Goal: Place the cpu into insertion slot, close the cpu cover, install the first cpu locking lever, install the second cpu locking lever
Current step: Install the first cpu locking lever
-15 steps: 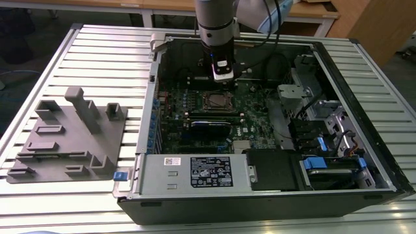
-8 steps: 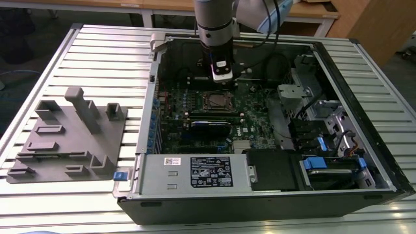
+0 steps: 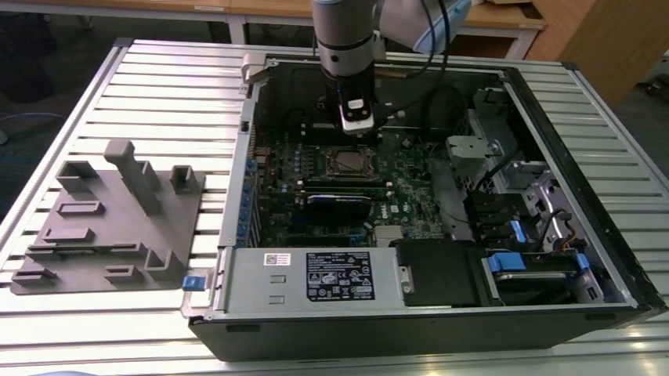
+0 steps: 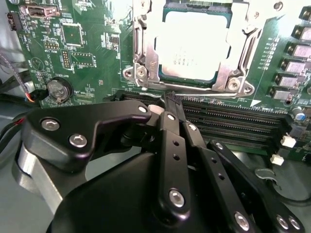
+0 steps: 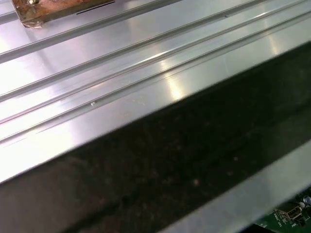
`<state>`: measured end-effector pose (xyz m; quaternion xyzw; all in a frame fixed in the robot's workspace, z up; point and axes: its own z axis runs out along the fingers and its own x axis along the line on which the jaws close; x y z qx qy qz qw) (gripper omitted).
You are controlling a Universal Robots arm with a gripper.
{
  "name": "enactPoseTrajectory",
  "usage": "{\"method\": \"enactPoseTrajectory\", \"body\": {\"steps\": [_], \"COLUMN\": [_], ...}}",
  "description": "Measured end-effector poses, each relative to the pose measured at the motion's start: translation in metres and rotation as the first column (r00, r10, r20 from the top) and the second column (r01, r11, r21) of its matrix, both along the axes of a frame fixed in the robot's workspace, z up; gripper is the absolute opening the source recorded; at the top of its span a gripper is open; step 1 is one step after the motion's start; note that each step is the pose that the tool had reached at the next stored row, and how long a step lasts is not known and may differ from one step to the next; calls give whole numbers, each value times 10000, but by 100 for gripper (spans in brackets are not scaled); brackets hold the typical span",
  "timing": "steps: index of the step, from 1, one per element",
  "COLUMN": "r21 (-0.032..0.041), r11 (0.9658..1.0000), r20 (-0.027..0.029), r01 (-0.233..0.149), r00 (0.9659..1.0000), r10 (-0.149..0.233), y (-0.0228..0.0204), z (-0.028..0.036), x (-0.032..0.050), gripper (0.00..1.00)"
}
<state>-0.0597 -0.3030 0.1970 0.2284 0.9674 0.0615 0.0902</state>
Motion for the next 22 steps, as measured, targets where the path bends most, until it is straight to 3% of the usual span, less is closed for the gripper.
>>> {"method": "enactPoseTrajectory", "body": {"steps": [3, 5, 15, 22], "r21": [-190, -262, -268, -261], "r11": [9998, 9997, 9996, 9997], "r20": [-3, -2, 1, 7], "r01": [1, 0, 0, -1], "r00": [10000, 10000, 10000, 10000], "r10": [-1, 0, 0, 1], "y": [-1, -1, 0, 1], "z": [-18, -31, -38, -2], "x": [-1, -1, 1, 27], "gripper": [11, 11, 11, 11]}}
